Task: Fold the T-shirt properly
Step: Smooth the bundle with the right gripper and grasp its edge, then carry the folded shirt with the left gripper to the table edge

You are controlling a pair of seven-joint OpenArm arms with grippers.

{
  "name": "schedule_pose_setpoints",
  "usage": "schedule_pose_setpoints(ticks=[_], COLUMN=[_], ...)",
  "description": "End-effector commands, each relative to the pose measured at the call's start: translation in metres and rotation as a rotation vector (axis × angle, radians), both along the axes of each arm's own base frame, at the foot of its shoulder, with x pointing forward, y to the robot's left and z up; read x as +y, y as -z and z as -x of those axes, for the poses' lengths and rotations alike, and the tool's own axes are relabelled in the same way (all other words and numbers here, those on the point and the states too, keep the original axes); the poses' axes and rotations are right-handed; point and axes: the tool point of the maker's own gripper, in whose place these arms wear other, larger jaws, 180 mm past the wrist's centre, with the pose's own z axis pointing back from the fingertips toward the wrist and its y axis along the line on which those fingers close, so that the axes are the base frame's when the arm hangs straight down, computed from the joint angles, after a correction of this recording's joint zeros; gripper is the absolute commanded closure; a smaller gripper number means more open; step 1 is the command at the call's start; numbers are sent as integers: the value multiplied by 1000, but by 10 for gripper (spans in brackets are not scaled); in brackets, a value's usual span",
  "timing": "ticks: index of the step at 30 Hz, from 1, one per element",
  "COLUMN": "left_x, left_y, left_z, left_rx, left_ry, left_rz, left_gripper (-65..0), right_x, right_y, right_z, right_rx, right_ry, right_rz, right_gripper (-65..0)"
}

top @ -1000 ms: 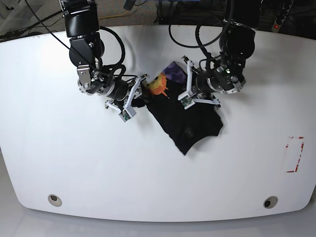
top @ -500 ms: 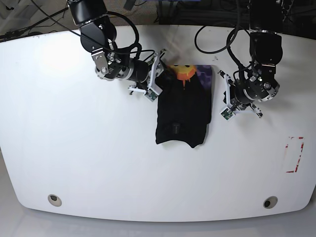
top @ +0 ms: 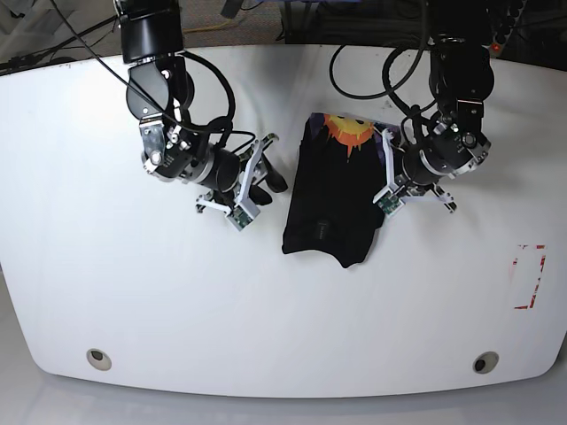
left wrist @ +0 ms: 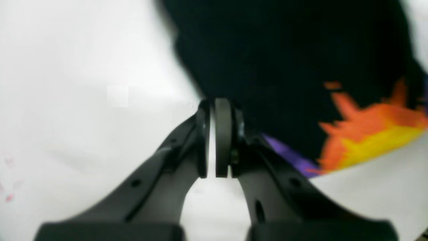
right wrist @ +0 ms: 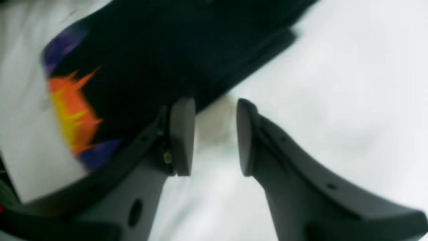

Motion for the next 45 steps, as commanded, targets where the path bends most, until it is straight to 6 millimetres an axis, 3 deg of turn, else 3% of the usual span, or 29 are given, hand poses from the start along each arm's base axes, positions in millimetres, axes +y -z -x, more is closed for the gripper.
schedule_pose_setpoints(ticks=[1,3,5,8,17,25,30,34,39,45], left_x=[-4,-6,-6,-12,-12,-20,-24,-35,-38,-50], left_y=[1,8,13,18,38,37,20,2,-18,-43], left_z=[5,13,19,29,41,42,36,29,10,-21], left_rx=[0,24,38,38,99,97,44,-11,-74,-141], left_ry=[-5,-5,-5,5,-2,-3,5,9,-63,-216], left_rz=[20,24,30,68,83,107,112,139,195,299], left_gripper=[-18,-18,-18,-18,-18,-18,-18,-22,-153,-340], right_x=[10,11,25,36,43,17,7,0,0,-26], right_y=[-29,-36,-47,-45,-12,28,25,-4,-31,-52], right_z=[-16,-23,-32,-42,-86,-117,-125,-133,-125,-120], right_rx=[-90,-108,-127,-104,5,71,52,-25,-96,-137], right_ry=[-53,-65,-68,-67,3,128,128,89,32,88], right_rz=[-28,-19,-49,-71,-167,-233,-208,-167,-108,-87], right_gripper=[-203,-203,-205,-206,-203,-203,-203,-203,-203,-203])
